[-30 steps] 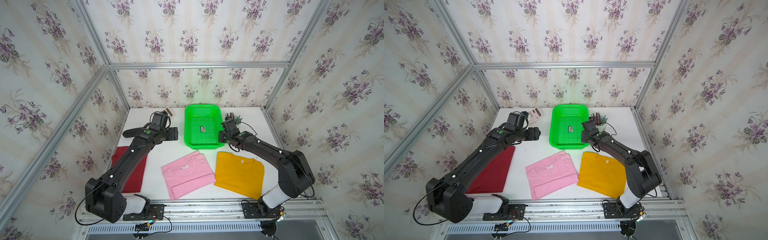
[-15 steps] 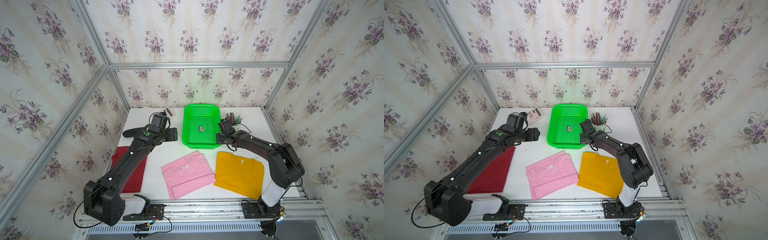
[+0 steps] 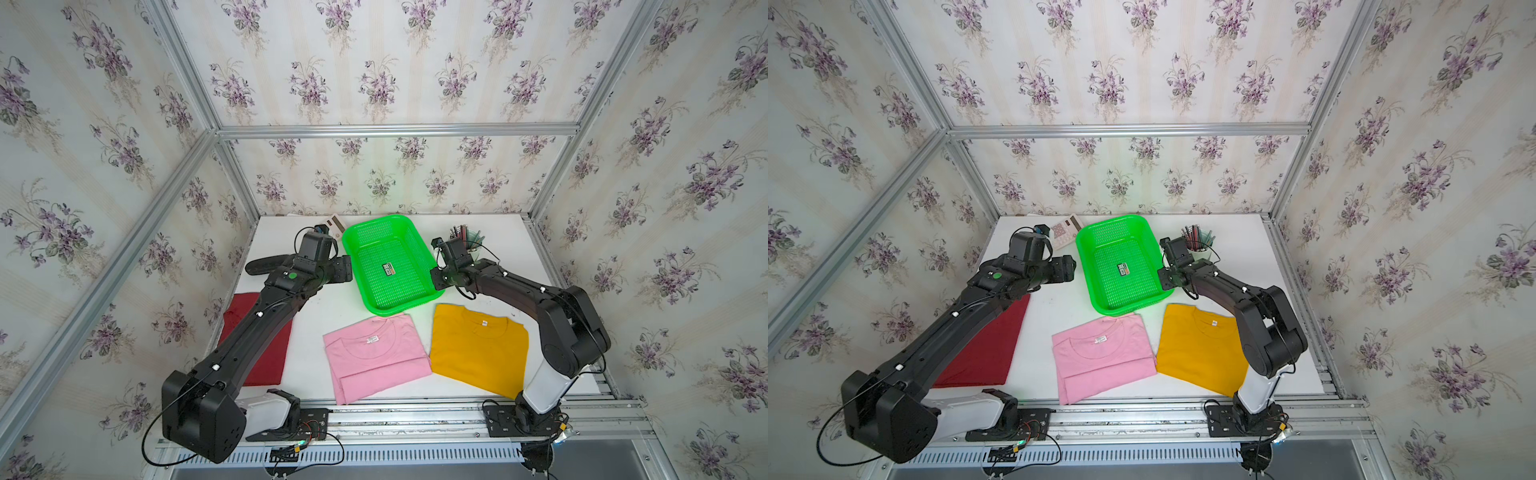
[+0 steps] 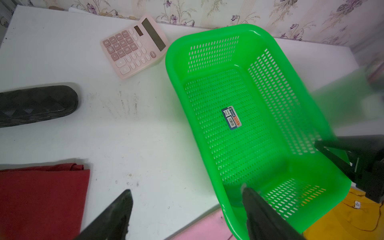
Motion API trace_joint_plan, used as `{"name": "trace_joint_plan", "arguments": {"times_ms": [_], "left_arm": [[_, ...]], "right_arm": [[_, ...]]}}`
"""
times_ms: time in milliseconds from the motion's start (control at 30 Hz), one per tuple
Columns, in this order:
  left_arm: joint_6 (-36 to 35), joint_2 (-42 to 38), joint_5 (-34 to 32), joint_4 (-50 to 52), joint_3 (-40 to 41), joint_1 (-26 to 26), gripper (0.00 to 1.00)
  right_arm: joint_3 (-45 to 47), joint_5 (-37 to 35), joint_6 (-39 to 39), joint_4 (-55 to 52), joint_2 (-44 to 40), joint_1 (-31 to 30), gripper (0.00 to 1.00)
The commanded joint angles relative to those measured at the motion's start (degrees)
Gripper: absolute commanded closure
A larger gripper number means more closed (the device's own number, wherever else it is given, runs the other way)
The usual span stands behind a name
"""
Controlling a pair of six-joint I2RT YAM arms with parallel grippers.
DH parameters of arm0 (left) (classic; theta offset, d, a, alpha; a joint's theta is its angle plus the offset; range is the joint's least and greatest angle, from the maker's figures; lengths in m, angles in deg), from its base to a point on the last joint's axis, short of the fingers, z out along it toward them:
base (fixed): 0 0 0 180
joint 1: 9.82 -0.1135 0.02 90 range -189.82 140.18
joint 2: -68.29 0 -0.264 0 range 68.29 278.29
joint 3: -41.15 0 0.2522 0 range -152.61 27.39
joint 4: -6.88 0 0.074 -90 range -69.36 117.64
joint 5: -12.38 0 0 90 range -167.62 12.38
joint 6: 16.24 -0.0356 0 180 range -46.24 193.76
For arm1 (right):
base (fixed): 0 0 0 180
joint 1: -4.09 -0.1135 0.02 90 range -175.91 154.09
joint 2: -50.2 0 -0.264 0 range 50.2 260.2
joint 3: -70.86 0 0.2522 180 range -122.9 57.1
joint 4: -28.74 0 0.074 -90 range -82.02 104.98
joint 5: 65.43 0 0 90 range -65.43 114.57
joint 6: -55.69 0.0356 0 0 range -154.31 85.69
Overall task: Put the folded t-shirts into the basket
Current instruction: Adjust the bin at the center of the board.
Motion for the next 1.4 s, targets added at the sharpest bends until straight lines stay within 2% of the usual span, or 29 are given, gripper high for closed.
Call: {"name": "trace_joint_plan", "arguments": {"times_ms": [0, 167, 300, 500, 600, 733, 900, 1033, 1200, 1267, 1367], "left_arm": [[0.5, 0.3, -0.1, -2.5, 0.0, 0.2, 0.16], [0.1, 0.3, 0.0, -1.9, -0.2, 0.5, 0.16], [-0.5, 0.1, -0.3, -0.2, 0.0, 0.5, 0.16], [-0.8, -0.2, 2.7, -2.8, 2.8, 0.4, 0.15], [0.4, 0.4, 5.7, -4.8, 3.9, 0.4, 0.15], [0.3, 0.8, 6.0, -4.2, 2.9, 0.4, 0.15], [-0.7, 1.3, 3.8, -1.7, 1.4, 0.4, 0.15], [-1.3, 2.2, 2.3, 0.4, 0.6, 0.4, 0.15], [0.5, 3.0, -2.4, 1.8, 0.2, 0.4, 0.15], [1.0, 3.1, -4.5, 2.0, 0.5, 0.4, 0.15], [0.8, 3.5, -6.7, 1.6, 0.5, 0.3, 0.15]], "right_arm": [[-1.5, 2.2, -9.9, -5.8, 1.3, -0.1, 0.90], [-6.8, 3.3, -14.3, -10.6, 4.1, -0.1, 0.90], [-10.2, -0.6, -18.4, -12.0, 5.9, -0.2, 0.90], [-13.0, -5.7, -35.5, -10.9, 6.8, -0.5, 0.91], [-11.4, -8.5, -46.2, -6.8, 7.0, -1.1, 0.92], [-12.0, -12.9, -56.5, -1.0, 8.6, -1.6, 0.93], [-6.3, -12.6, -71.9, 15.7, 8.1, -1.2, 0.92], [-3.6, -10.2, -80.3, 29.3, 8.7, -0.5, 0.89], [-4.7, -9.5, -84.4, 37.8, 10.2, -0.2, 0.80], [-5.6, -9.4, -83.1, 36.7, 9.8, -0.5, 0.73], [-5.5, -6.4, -80.7, 30.3, 6.8, -0.8, 0.71]]}}
